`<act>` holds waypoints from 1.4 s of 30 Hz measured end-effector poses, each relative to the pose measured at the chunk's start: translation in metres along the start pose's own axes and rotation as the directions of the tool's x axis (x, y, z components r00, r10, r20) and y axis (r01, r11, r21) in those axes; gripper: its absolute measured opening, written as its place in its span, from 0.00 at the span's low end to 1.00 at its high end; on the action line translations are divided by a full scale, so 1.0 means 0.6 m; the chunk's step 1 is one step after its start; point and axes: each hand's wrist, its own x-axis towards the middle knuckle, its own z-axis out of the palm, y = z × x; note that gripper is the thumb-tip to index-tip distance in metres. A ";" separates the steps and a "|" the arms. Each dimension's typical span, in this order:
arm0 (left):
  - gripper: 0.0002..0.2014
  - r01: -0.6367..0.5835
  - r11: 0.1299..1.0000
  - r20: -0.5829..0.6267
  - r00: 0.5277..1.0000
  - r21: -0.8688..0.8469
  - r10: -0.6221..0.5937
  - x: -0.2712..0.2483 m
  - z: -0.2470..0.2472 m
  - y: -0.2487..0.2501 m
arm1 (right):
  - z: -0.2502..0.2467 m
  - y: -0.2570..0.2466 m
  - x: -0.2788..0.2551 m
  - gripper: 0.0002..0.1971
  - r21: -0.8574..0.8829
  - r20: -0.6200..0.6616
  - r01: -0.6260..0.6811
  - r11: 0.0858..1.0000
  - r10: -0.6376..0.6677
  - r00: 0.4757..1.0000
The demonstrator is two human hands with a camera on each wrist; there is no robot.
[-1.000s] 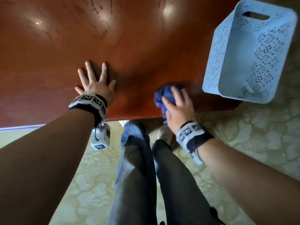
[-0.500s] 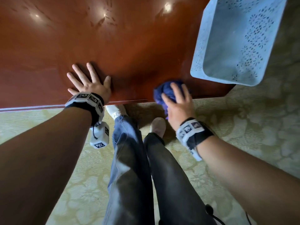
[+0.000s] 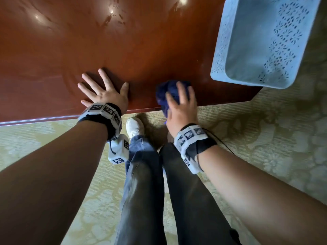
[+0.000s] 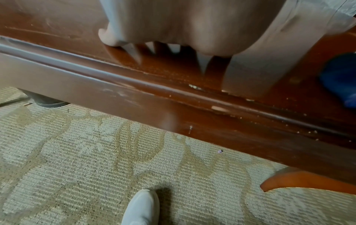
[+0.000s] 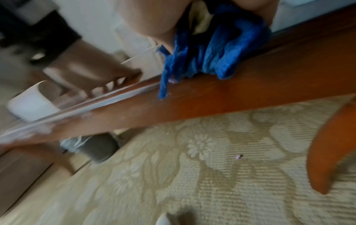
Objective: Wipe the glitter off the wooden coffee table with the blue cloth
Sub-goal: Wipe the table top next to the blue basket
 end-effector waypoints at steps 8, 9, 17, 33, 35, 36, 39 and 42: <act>0.41 0.054 0.998 0.058 0.997 -0.038 -0.052 0.003 -0.026 0.036 | -0.061 0.021 0.132 0.25 -0.017 -0.055 -0.237 0.971 0.236 0.970; 0.41 0.027 0.999 0.058 0.998 -0.035 -0.025 0.007 -0.029 0.044 | -0.066 0.025 0.145 0.25 -0.024 -0.047 -0.259 0.966 0.258 0.965; 0.41 -0.136 0.991 0.089 0.987 -0.002 0.136 0.026 -0.041 0.114 | -0.041 0.032 0.062 0.25 -0.017 -0.037 -0.298 0.955 0.297 0.954; 0.41 -0.176 0.981 0.102 0.981 0.081 0.168 0.014 -0.031 0.092 | -0.035 0.087 -0.009 0.35 -0.022 0.035 -0.002 1.000 0.003 0.999; 0.39 -0.181 0.980 0.087 0.981 0.086 0.173 0.001 -0.020 0.084 | -0.050 0.129 -0.024 0.36 -0.031 0.025 -0.046 0.998 0.046 0.999; 0.39 -0.182 0.980 0.078 0.981 0.086 0.175 -0.003 -0.015 0.082 | -0.057 0.148 -0.025 0.36 -0.034 0.009 -0.074 0.997 0.074 0.997; 0.37 -0.173 0.982 0.062 0.984 0.073 0.169 -0.012 -0.007 0.082 | -0.066 0.178 -0.023 0.33 -0.049 -0.028 -0.109 0.993 0.108 0.994; 0.36 -0.175 0.983 0.079 0.982 0.062 0.170 -0.015 -0.009 0.084 | -0.060 0.149 -0.021 0.29 -0.036 -0.014 -0.151 0.988 0.151 0.988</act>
